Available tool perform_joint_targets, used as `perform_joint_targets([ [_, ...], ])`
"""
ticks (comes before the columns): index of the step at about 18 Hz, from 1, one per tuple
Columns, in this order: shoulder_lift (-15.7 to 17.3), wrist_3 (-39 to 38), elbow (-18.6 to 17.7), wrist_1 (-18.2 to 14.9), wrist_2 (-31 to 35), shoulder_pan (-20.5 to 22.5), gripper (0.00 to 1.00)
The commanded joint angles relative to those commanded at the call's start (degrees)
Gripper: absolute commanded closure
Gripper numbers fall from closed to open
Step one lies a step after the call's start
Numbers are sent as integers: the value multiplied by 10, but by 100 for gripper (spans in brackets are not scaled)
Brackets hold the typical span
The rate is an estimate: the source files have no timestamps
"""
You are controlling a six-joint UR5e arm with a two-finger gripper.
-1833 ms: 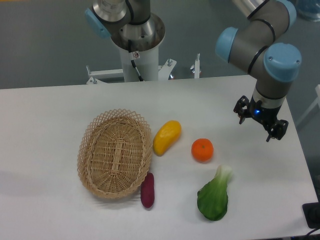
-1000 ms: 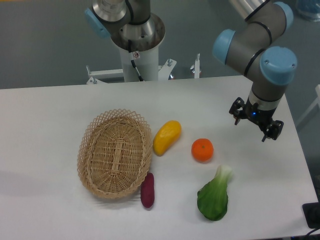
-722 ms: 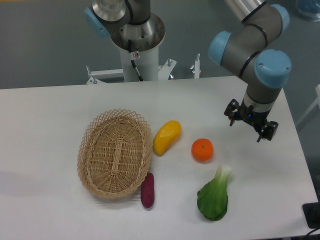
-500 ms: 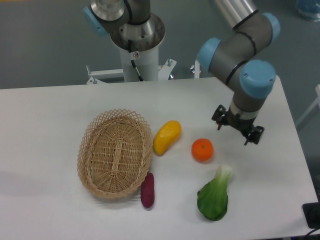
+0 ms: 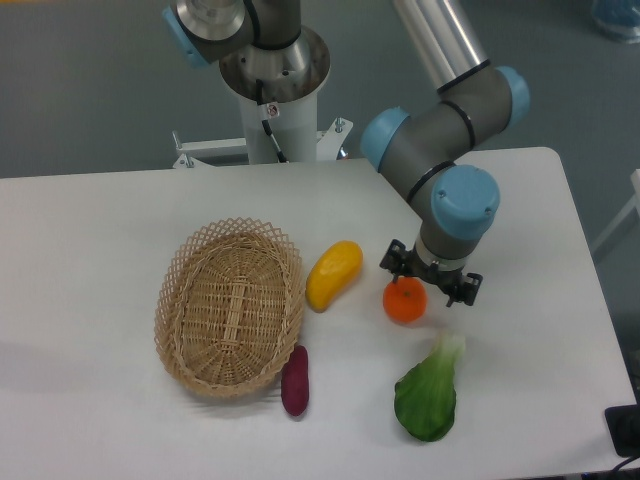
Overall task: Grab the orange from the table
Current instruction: 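Move the open gripper over the orange and lower it, then close the gripper around the orange, then lift the held orange up off the table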
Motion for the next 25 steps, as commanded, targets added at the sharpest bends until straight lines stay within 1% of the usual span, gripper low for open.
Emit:
perform_joint_targets([
  [2,-2,0,-9,25,0,-1,0],
  [5,-5,-11,-11,33,0,-4,0],
  [7,-16,-25,-12,52,17,-13,0],
  [8,-18,-29,-17,64,40,-18,0],
  [12,-25,-49,-19,77,45,-19,1],
  [14,-30,-52,-21,91,46,-21,15],
  [15,-31,-52,-21,92,46,-25,29],
  [16,-31,-52,-21,92,46,-25,35],
  [18,-29,-51,-19,92,45,-25,45],
  [20,-26,-47,-17,90,45,-25,45],
  [23,-21,-40,1,78,38,-14,45],
  [24,-21,-34,10,70,37,-13,45],
  [25,-21,-22,20,48,37,-12,45],
])
